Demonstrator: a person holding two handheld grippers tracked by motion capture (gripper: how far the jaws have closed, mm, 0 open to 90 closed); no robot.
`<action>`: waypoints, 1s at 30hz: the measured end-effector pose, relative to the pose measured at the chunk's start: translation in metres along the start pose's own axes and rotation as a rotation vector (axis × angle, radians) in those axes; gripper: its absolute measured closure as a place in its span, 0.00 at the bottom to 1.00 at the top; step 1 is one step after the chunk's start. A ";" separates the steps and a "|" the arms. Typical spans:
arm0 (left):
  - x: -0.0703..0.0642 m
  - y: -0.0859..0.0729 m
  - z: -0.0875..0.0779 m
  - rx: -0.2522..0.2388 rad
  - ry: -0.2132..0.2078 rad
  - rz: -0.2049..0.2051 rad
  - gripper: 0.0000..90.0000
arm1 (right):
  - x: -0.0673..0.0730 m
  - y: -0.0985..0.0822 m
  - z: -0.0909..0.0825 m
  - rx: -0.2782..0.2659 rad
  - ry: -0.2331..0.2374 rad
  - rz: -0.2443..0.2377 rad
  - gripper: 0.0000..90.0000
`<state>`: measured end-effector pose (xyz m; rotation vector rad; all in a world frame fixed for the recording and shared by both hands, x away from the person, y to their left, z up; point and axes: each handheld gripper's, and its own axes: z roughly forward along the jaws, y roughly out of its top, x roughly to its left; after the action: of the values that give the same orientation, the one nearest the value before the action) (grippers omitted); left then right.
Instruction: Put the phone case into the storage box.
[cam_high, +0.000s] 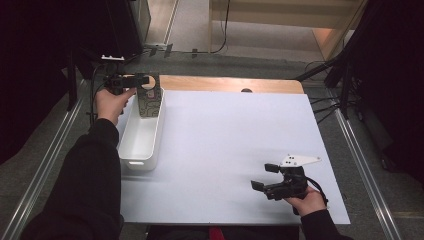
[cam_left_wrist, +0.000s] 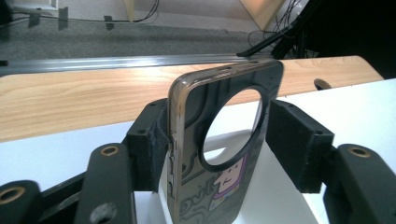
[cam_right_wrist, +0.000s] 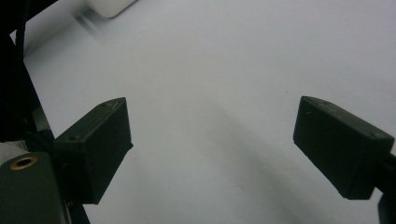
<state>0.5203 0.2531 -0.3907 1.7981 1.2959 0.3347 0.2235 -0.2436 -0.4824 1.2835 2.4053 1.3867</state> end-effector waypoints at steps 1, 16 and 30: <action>0.000 0.000 -0.001 0.003 -0.004 0.000 0.44 | 0.000 0.001 0.001 0.001 0.002 -0.002 0.12; 0.001 0.001 -0.013 0.032 -0.022 -0.004 0.31 | 0.000 0.008 0.008 0.015 0.031 -0.026 0.12; -0.002 0.003 -0.027 0.066 -0.001 0.012 0.31 | 0.001 0.009 0.009 0.013 0.033 -0.031 0.12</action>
<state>0.5038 0.2644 -0.3718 1.8618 1.3095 0.3015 0.2324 -0.2354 -0.4807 1.2306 2.4490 1.3978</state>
